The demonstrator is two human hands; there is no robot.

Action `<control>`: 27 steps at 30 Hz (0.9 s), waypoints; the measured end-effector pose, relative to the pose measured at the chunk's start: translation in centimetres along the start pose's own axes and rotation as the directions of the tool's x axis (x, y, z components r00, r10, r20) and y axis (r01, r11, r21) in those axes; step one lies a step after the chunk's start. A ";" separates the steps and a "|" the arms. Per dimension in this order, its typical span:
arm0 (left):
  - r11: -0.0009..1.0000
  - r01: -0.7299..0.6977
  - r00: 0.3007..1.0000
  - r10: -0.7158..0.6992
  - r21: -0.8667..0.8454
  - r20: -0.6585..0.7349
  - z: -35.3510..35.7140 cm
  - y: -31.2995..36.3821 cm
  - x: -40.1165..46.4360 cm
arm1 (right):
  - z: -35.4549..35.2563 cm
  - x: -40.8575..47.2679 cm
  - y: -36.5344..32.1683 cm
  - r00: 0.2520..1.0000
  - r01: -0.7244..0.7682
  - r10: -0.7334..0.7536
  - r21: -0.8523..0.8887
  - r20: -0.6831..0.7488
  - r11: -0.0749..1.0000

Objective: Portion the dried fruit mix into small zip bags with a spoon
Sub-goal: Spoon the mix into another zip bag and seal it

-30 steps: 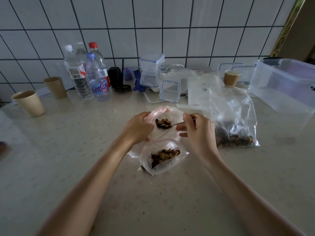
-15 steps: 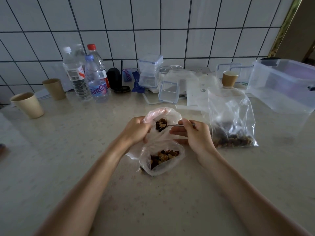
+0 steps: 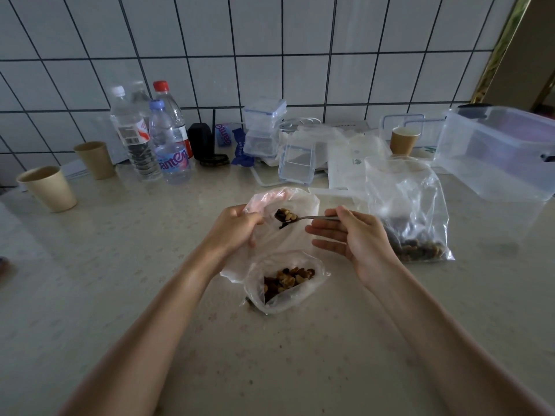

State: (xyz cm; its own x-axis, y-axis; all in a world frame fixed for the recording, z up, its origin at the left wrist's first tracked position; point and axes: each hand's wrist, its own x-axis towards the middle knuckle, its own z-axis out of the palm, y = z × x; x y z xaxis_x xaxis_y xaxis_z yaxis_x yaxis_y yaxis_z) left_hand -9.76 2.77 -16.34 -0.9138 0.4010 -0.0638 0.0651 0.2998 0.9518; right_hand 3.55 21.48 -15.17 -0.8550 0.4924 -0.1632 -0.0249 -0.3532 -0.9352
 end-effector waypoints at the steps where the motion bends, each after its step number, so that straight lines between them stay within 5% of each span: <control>1: 1.000 -0.010 1.000 0.010 -0.014 0.005 -0.1 0.0 0.0 | -0.1 -0.1 -0.2 1.000 0.023 -0.023 -0.013 -0.004 1.000; 4: 0.999 -0.052 0.999 0.052 -0.005 0.009 -0.2 -0.1 -0.1 | -0.3 -0.4 -1.0 0.996 0.086 -0.087 -0.056 -0.018 0.995; 9: 0.924 -0.170 0.984 0.176 0.344 0.013 -0.7 0.4 0.4 | -0.6 -1.0 -2.3 0.989 0.146 -0.146 -0.080 0.005 0.986; 14: 0.868 -0.223 0.960 0.274 0.443 -0.054 -1.8 1.5 -0.8 | -0.7 -1.7 -3.5 0.983 0.181 -0.177 -0.069 0.052 0.981; 19: 0.783 -0.434 0.788 0.569 0.446 -0.233 -1.7 2.4 -4.8 | -1.1 -2.1 -4.2 0.977 0.192 -0.182 -0.086 0.107 0.978; 27: 0.621 -0.367 0.871 0.492 0.692 0.021 -0.7 1.9 -9.1 | -2.0 -2.8 -4.8 0.969 0.197 -0.147 -0.257 0.200 0.946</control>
State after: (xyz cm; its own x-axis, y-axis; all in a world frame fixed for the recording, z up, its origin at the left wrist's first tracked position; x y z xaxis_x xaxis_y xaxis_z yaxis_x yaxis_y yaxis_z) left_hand -1.58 -0.94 -13.68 -0.7551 0.5147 0.4060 0.6537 0.6381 0.4069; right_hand 7.08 23.42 -10.87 -0.9281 0.3699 0.0425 -0.0588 -0.0329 -0.9977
